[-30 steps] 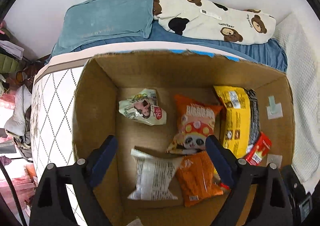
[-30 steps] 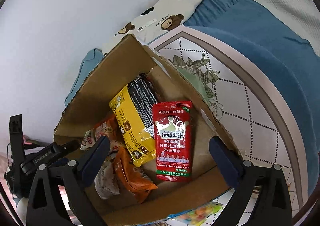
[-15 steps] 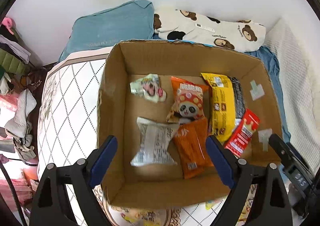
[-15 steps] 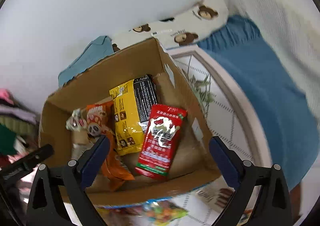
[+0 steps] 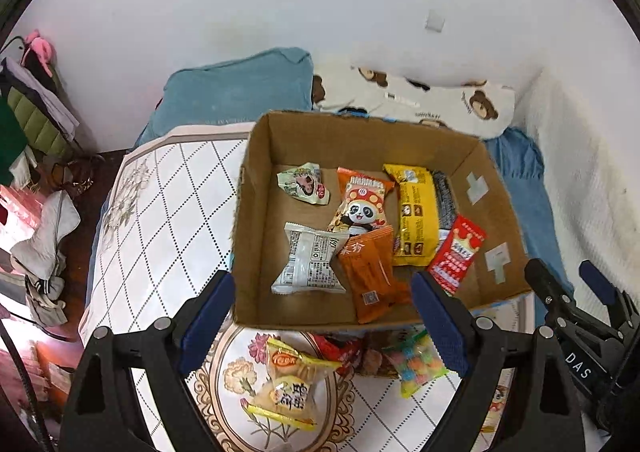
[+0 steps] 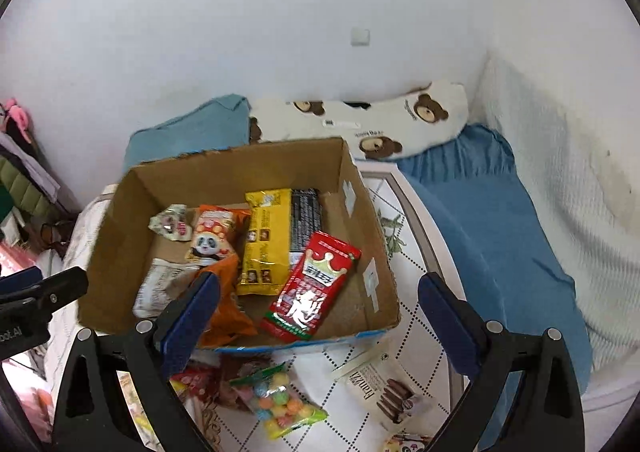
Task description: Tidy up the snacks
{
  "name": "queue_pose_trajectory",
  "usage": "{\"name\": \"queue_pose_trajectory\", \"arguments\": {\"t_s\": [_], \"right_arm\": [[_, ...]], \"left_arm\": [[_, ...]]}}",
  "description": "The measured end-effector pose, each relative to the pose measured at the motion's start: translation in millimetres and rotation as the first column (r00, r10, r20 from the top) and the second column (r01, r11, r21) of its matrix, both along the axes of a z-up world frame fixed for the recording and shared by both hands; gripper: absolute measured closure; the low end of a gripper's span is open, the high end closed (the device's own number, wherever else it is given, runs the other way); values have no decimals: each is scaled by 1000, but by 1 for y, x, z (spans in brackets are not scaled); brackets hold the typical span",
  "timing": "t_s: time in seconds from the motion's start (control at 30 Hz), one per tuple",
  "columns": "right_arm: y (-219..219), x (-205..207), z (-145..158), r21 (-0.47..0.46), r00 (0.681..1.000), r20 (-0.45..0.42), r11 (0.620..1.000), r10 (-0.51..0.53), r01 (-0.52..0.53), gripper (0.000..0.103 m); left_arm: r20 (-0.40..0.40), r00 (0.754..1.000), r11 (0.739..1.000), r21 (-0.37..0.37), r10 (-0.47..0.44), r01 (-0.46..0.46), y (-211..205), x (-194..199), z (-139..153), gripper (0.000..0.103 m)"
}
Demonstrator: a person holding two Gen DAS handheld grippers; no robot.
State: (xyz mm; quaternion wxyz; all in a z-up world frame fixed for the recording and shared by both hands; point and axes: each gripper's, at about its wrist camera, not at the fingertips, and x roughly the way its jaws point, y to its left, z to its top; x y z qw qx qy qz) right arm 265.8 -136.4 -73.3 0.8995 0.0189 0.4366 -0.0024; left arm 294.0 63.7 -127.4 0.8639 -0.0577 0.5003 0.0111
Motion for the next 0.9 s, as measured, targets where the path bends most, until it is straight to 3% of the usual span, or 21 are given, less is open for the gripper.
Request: {"name": "queue_pose_trajectory", "arguments": {"t_s": [0.13,0.27,0.37,0.43,0.63,0.8,0.83,0.87,0.9], "right_arm": [[1,-14,9,44,999,-8,998,52,-51,2],[4,-28,-14,103,986,-79,985,146,-138,2],[5,-35,-43,117,971,-151,978,187,-170,10],[5,-38,-67,146,956,-204,972,211,-183,27],[15,-32,-131,147,911,-318,963,261,-225,27],[31,-24,-172,139,868,-392,952,306,-272,27],[35,-23,-179,140,859,-403,949,315,-282,27],[39,-23,-186,131,852,-415,948,319,-290,27],[42,-23,-190,130,847,-422,946,324,-297,31]], "left_arm": [[30,1000,1000,-3,7,-7,6,-21,9,13],[-8,1000,999,46,11,-11,13,-41,-9,13],[-115,993,997,80,2,7,18,-51,-52,13],[-206,979,996,80,-8,25,20,-52,-85,13],[-399,916,998,33,-35,53,19,-45,-168,13],[-463,883,995,24,-76,98,9,-33,-205,13],[-461,884,994,28,-80,105,7,-31,-208,16],[-459,885,993,35,-81,109,5,-30,-210,32],[-460,885,993,47,-78,111,4,-29,-211,41]]}}
